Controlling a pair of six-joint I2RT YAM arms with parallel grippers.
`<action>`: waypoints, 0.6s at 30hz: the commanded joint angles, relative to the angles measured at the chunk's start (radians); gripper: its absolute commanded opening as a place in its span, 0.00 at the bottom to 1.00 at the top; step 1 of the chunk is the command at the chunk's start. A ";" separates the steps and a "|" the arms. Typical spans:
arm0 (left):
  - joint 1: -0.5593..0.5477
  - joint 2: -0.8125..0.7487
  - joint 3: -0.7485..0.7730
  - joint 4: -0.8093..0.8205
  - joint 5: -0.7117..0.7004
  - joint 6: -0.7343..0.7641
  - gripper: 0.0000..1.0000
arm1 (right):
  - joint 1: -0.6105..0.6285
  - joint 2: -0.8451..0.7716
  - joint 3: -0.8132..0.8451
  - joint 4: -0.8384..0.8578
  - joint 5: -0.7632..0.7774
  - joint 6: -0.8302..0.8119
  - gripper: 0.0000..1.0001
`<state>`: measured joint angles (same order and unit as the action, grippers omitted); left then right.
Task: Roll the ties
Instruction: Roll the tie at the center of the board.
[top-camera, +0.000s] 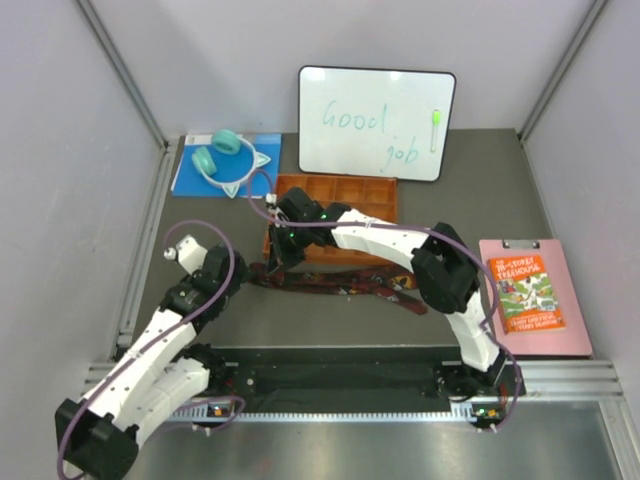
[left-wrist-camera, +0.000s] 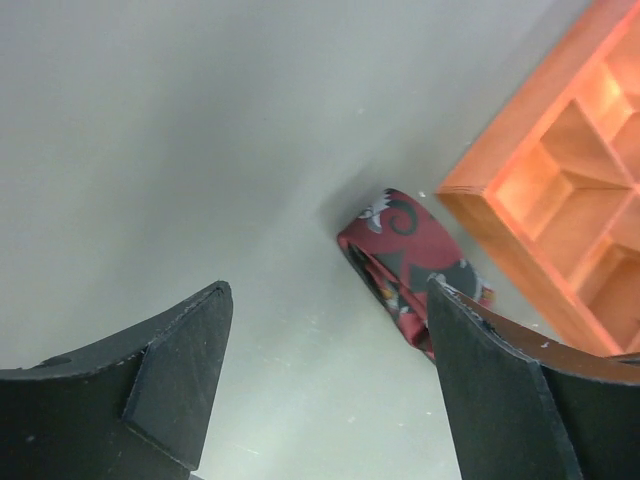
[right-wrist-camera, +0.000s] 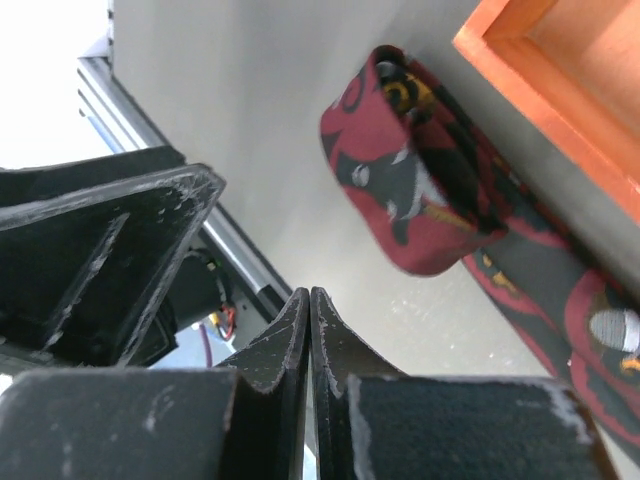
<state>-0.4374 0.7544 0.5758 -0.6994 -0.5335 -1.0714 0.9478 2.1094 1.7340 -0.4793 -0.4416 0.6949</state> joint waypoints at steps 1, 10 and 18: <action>0.034 0.008 -0.002 0.077 0.056 0.082 0.81 | -0.007 0.030 0.058 0.018 -0.002 0.005 0.00; 0.045 0.029 -0.031 0.129 0.099 0.099 0.80 | -0.026 0.070 0.058 0.011 0.009 -0.020 0.00; 0.054 0.046 -0.053 0.172 0.132 0.097 0.80 | -0.052 0.110 0.061 0.001 0.012 -0.057 0.00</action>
<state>-0.3908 0.7906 0.5381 -0.5880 -0.4202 -0.9909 0.9096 2.2028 1.7561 -0.4812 -0.4355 0.6716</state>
